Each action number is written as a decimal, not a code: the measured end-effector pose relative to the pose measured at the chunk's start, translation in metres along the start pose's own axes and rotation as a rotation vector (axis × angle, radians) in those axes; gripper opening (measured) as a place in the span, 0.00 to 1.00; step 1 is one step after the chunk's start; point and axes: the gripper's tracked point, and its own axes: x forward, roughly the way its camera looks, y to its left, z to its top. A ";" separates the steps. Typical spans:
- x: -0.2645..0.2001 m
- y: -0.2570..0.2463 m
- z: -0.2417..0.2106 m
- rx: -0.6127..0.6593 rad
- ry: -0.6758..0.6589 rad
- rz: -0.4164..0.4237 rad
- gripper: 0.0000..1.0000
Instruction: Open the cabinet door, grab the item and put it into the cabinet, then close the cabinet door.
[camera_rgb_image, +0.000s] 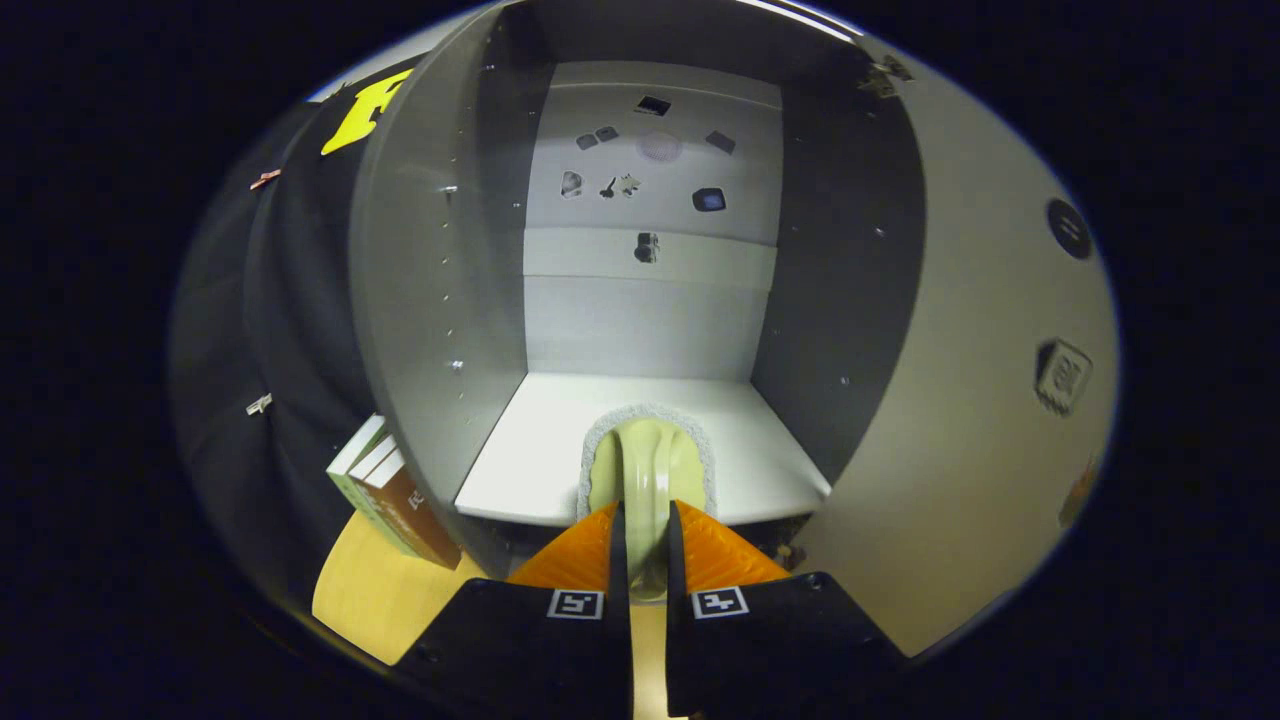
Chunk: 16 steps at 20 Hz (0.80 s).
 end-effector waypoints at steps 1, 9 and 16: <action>0.016 -0.001 0.009 0.004 -0.007 0.006 0.17; 0.103 -0.006 0.027 0.069 0.037 0.031 0.17; 0.143 0.012 0.018 0.046 0.062 0.057 0.17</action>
